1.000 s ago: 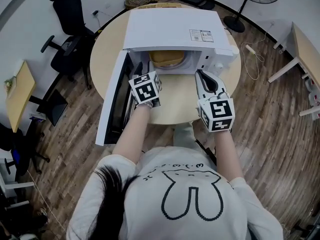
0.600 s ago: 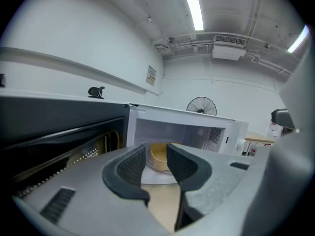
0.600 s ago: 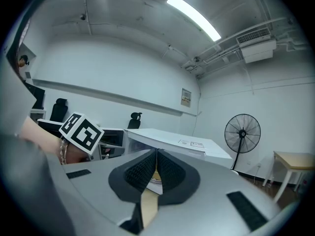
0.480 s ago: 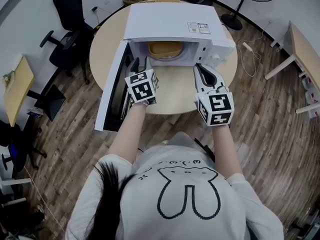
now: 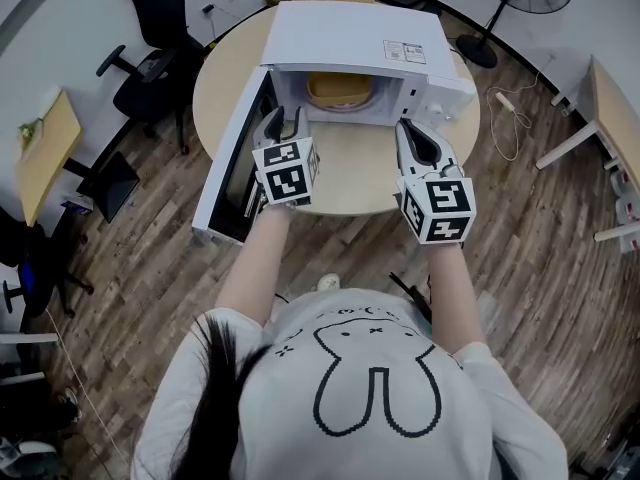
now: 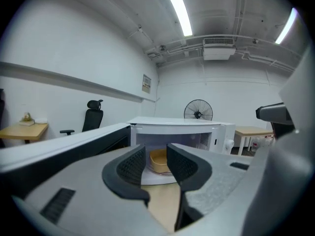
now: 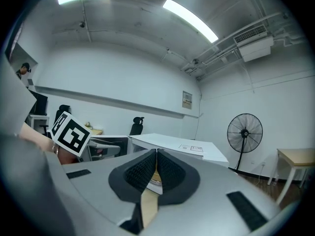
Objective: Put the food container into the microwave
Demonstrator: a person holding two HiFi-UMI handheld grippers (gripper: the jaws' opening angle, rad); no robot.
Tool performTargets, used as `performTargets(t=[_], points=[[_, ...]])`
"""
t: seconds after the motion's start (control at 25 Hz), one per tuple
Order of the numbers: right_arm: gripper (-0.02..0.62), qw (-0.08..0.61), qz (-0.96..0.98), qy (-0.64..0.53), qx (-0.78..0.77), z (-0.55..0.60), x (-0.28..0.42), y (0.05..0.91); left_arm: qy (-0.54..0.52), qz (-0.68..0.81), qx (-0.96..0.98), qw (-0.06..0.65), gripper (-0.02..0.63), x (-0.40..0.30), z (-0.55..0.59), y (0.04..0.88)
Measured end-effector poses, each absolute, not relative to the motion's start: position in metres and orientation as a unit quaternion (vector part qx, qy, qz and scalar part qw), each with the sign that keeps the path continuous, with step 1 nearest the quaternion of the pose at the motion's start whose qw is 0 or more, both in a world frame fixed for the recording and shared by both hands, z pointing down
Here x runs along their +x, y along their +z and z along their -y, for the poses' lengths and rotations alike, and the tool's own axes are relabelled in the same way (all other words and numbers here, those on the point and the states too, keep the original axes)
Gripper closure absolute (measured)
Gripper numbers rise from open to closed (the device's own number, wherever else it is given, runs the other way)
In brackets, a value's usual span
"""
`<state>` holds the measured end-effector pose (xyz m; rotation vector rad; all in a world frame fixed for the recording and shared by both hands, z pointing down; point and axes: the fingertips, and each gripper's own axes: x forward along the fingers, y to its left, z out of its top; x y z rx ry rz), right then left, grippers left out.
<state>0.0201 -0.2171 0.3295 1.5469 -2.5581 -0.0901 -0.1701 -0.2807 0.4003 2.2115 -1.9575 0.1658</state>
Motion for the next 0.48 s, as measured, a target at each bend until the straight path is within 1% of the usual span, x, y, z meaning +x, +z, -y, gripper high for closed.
performTargets(t=[0.2,0.48], points=[[0.565,0.07,0.859,-0.033,0.507,0.2,0.025,0.318,0.052,0.658,0.749,0.056,0.477,-0.17,0.255,0.372],[0.565,0.065,0.865,-0.048,0.494,0.173,0.034,0.304,0.026,0.647,0.761,0.037,0.477,-0.171,0.216,0.346]])
